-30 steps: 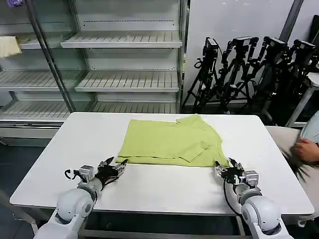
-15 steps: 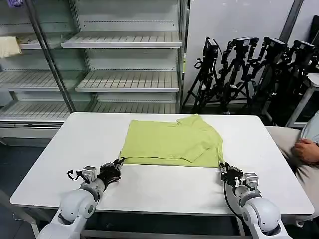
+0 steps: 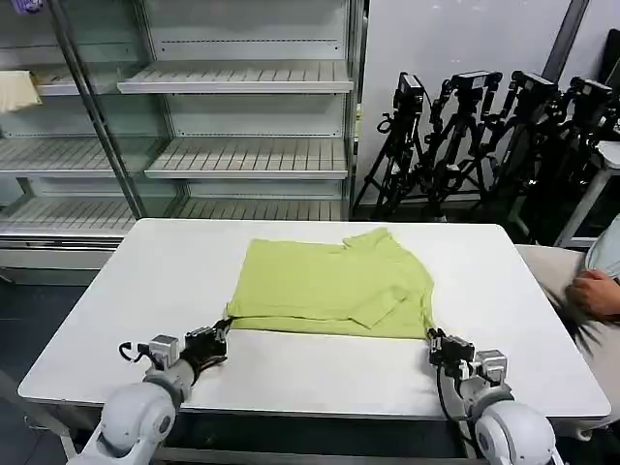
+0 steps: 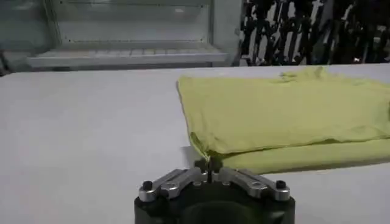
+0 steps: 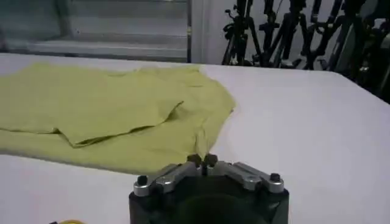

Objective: Fold and organize the clothes.

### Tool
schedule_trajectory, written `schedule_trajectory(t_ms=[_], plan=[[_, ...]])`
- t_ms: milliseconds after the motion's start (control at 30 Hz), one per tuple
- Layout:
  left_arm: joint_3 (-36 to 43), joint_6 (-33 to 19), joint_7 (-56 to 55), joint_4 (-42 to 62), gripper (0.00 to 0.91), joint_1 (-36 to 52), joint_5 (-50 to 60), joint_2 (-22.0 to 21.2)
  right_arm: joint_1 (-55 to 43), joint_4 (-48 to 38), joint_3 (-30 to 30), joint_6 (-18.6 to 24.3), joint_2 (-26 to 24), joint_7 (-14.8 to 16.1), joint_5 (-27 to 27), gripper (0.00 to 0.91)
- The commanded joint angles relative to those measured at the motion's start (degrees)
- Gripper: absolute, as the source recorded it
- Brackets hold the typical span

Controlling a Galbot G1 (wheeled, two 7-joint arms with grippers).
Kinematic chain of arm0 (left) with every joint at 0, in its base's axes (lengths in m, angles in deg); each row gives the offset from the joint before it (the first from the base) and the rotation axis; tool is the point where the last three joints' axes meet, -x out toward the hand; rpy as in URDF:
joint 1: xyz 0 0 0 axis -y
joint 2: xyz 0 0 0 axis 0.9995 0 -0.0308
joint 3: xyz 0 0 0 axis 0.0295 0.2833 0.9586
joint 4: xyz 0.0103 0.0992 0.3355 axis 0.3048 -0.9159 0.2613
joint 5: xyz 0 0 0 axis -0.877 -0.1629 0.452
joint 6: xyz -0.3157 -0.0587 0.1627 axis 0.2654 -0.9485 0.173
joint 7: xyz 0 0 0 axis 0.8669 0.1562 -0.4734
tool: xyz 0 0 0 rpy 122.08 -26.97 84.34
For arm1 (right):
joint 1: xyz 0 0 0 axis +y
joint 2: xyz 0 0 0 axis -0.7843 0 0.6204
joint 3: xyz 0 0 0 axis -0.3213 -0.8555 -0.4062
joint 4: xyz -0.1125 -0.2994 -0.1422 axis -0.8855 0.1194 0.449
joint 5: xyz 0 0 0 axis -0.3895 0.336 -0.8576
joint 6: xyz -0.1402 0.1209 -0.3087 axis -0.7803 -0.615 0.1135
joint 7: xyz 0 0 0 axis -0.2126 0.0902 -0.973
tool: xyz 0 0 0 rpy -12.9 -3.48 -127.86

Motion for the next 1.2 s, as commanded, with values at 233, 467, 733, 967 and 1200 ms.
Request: schedule_trajectory(t_ms=[233,467,733,967,1200], plan=[[-12.55,-0.13,0.26,-18.23,0.01,-25.21,1.03,0.7,16.99,13.33,1.27,1.98,1.2,0.27,-4.48,0.0],[-15.07,-0.15,0.16,-20.31,0.01,-29.6,1.47,0.37,19.81,14.85,2.14,2.31,1.81,0.08,-5.03,0.0],[-15.67,-0.02,-0.06,-24.04,0.907,-32.39,3.11,0.47,20.67,18.43,4.3,0.9,1.42,2.99,-7.09,0.907],[-19.94,0.03,-0.14,-28.78,0.907,-31.42,3.61,2.6,21.1,23.91,7.71,-0.62,0.43,4.54,-5.37,0.907],[-17.85,-0.08,-0.58,-22.24,0.907,-17.76,-2.91,6.96,4.26,17.7,4.65,-0.69,-1.78,1.21,-3.59,0.907]])
